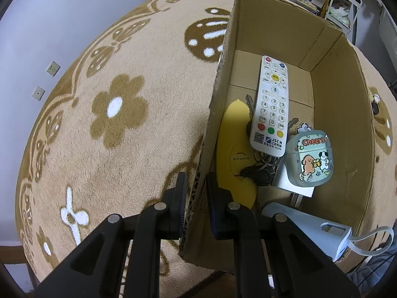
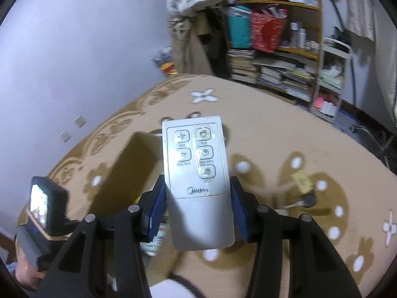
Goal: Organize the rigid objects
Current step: 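Carry the white Midea remote into the box and open the right gripper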
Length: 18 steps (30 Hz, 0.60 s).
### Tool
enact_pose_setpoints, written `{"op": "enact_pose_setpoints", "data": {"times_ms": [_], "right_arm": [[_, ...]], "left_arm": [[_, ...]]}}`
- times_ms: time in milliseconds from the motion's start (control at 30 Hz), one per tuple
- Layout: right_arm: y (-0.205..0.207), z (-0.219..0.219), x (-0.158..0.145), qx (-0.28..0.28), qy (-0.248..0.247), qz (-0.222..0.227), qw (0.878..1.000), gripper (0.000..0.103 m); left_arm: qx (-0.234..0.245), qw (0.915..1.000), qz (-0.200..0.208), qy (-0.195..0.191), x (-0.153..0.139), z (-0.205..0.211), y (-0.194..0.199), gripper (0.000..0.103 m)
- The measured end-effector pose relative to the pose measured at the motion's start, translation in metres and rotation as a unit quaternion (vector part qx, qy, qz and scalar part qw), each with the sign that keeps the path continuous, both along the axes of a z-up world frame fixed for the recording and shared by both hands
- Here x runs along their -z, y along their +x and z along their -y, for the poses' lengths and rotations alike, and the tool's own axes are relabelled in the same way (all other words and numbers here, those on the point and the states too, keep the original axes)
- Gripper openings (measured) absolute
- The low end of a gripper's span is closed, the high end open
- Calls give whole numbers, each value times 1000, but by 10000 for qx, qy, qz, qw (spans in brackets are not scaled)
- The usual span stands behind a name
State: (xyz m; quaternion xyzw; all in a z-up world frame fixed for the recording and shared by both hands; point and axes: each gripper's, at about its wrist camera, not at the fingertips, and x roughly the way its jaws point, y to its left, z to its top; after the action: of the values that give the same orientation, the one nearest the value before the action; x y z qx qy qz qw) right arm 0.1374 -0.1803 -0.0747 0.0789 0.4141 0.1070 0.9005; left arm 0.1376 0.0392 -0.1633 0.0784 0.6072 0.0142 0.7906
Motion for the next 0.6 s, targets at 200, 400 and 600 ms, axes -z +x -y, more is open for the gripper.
{"op": "enact_pose_setpoints", "data": {"times_ms": [200, 400, 600], "right_arm": [[-2, -31, 17, -391, 57, -179, 9991, 53], [-3, -55, 33, -730, -17, -319, 9968, 53], [-4, -67, 45, -908, -106, -435, 9949, 51]], "left_arm": [[7, 10000, 12, 52, 0, 0, 0, 16], [-32, 10000, 9, -8, 1, -2, 1, 16], [-40, 10000, 10, -14, 1, -2, 2, 16]]}}
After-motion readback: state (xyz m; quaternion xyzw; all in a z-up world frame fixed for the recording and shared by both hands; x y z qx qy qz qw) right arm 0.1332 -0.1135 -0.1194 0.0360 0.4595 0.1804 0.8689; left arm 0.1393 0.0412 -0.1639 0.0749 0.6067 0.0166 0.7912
